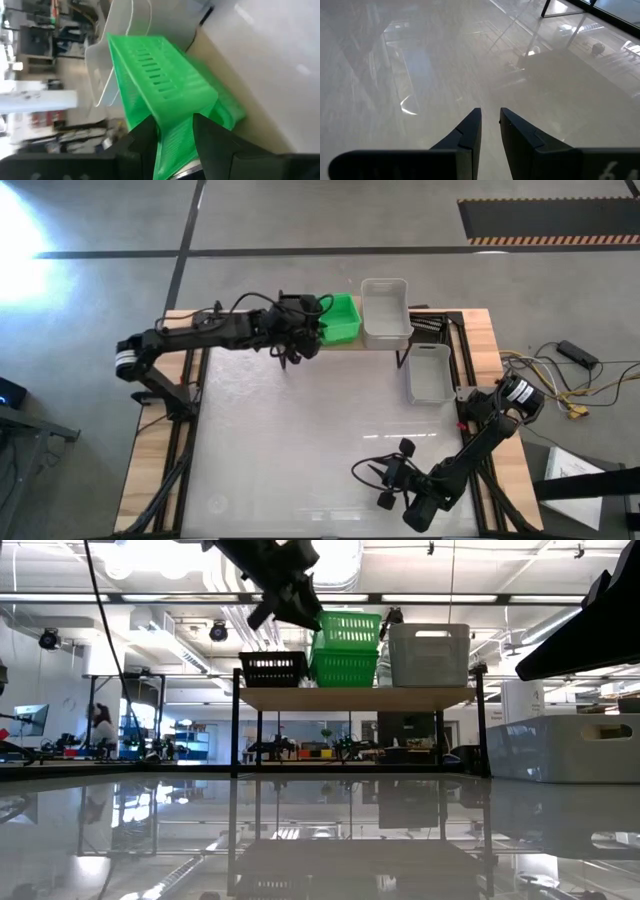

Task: Stack baskets on shelf by color
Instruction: Stack the green bin on top of the green bin on the shelf

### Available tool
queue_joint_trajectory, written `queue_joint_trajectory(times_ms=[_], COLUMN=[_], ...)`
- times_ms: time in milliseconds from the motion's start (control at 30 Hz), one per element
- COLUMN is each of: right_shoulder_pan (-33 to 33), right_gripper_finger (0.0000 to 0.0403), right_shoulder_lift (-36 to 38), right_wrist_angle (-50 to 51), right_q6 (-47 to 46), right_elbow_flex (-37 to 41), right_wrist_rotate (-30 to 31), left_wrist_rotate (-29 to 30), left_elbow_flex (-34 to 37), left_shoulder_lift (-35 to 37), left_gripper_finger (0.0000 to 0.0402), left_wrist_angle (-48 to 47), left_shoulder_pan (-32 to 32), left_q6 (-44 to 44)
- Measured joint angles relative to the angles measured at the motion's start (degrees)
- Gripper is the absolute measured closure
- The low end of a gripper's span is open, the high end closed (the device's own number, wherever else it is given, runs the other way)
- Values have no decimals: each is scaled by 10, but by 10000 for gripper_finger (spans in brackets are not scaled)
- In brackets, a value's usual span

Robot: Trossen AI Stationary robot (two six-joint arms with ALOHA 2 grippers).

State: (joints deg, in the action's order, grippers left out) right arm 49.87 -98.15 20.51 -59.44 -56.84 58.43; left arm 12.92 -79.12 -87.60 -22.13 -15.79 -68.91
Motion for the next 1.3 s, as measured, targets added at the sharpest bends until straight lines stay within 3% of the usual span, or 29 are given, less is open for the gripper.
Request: queue_joint_trajectory(times_ms=[167,500,633,833,900,1100,1300], right_shoulder_pan=[0,0,0,-1,-2,-3,-3], right_gripper_finger=[339,339,339,339,339,339,339], right_shoulder_lift=[0,0,0,0,0,0,0], right_wrist_angle=[0,0,0,0,-1,-2,-2], right_q6=[0,0,0,5,5,4,4], right_elbow_flex=[0,0,0,0,0,0,0], right_wrist_rotate=[0,0,0,1,1,1,1], left_wrist_rotate=[81,84,78,-31,-51,-52,-48], left_elbow_flex=[10,10,10,9,8,8,8], left_shoulder_lift=[-14,-4,9,7,-5,-54,-83], left_gripper_finger=[297,297,297,297,297,297,297], left_wrist_angle=[26,28,46,99,127,186,167], left_shoulder_pan=[-1,-2,2,5,5,4,4], left_q6=[-5,2,106,406,468,559,544])
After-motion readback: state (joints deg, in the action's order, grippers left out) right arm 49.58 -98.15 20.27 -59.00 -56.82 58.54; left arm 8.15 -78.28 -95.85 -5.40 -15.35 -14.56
